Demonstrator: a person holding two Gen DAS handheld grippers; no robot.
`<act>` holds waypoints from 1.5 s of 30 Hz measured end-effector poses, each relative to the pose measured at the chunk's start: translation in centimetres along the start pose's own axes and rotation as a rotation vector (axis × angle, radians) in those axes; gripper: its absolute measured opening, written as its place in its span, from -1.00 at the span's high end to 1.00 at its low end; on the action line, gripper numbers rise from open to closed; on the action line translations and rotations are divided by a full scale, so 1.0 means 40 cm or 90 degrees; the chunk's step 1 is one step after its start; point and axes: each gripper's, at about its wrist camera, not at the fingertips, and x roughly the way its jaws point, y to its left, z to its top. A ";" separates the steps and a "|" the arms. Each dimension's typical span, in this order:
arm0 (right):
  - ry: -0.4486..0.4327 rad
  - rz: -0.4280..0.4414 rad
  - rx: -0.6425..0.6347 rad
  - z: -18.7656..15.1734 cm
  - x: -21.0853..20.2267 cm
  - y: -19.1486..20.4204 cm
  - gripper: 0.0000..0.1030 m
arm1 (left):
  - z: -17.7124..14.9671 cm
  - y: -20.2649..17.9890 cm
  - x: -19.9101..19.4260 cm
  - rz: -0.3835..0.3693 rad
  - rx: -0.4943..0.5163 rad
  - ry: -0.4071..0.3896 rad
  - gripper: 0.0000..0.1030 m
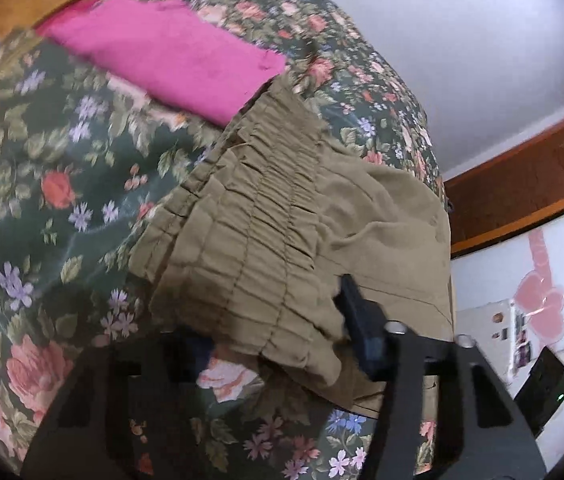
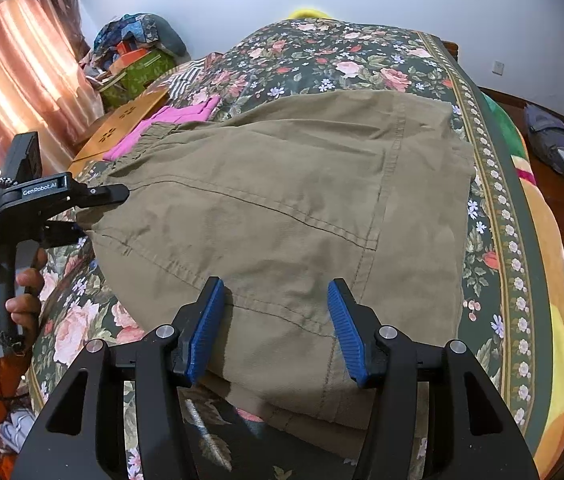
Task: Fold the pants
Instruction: 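Grasp the folded waistband edge with the left gripper and lift it, then fold the held waistband over the pants with the left gripper and release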
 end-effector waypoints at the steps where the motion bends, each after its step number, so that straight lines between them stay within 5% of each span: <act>1: 0.001 -0.001 0.000 0.001 0.001 0.001 0.04 | -0.001 -0.014 -0.005 0.014 0.017 -0.012 0.13; 11: 0.015 -0.029 -0.010 0.028 -0.013 0.019 0.03 | -0.043 -0.125 -0.094 0.142 0.185 -0.120 0.33; 17: -0.037 -0.009 -0.027 0.080 -0.049 0.078 0.02 | -0.081 -0.135 -0.180 0.177 0.234 -0.173 0.34; 25: -0.025 0.082 -0.027 0.125 0.034 0.198 0.03 | -0.134 -0.113 -0.301 0.191 0.238 -0.227 0.36; 35: 0.070 0.060 -0.166 0.073 0.124 0.310 -0.03 | -0.189 -0.165 -0.345 0.212 0.334 -0.256 0.37; 45: 0.057 0.133 -0.076 0.061 0.076 0.253 -0.02 | -0.210 -0.297 -0.347 0.169 0.441 -0.272 0.37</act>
